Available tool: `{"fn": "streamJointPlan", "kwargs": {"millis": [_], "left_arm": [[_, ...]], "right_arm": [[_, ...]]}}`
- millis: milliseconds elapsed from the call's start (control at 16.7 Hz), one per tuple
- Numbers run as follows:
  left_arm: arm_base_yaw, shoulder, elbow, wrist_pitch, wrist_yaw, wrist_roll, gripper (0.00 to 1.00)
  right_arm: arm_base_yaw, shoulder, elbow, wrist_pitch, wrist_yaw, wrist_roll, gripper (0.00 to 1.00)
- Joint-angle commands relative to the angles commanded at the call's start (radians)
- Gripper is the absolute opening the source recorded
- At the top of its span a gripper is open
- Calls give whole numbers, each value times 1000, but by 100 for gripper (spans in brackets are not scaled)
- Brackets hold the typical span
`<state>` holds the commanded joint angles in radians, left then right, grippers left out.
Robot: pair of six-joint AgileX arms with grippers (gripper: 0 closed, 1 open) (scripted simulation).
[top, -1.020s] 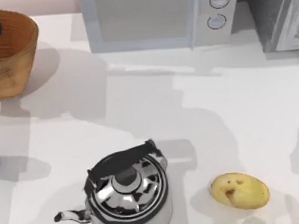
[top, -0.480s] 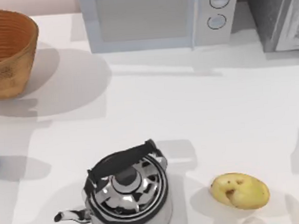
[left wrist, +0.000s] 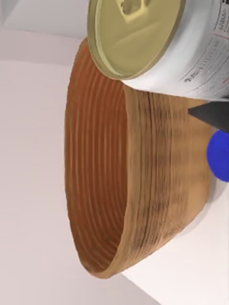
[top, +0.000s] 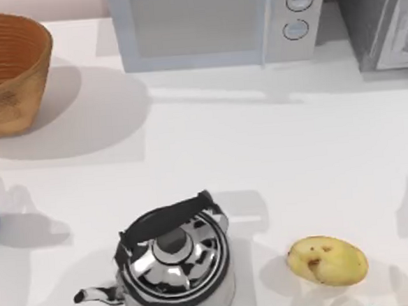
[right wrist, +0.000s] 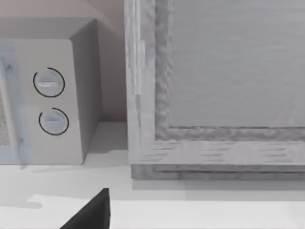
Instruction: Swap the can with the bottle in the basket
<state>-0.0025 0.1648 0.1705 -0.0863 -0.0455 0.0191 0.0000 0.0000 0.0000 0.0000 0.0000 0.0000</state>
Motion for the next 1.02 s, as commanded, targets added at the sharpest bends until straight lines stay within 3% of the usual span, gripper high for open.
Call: {"fn": "streamJointPlan", "kwargs": {"millis": [300,720,1020], "left_arm": [[2,-163,-168,85,45,-19,0],[3,-160,-170,84,44,-17,0],[-13,-9,-86,137,126,9,0]], "right_arm": [[0,0,0,0,0,0,100],[0,0,0,0,0,0,100],[0,0,0,0,0,0,100]]}}
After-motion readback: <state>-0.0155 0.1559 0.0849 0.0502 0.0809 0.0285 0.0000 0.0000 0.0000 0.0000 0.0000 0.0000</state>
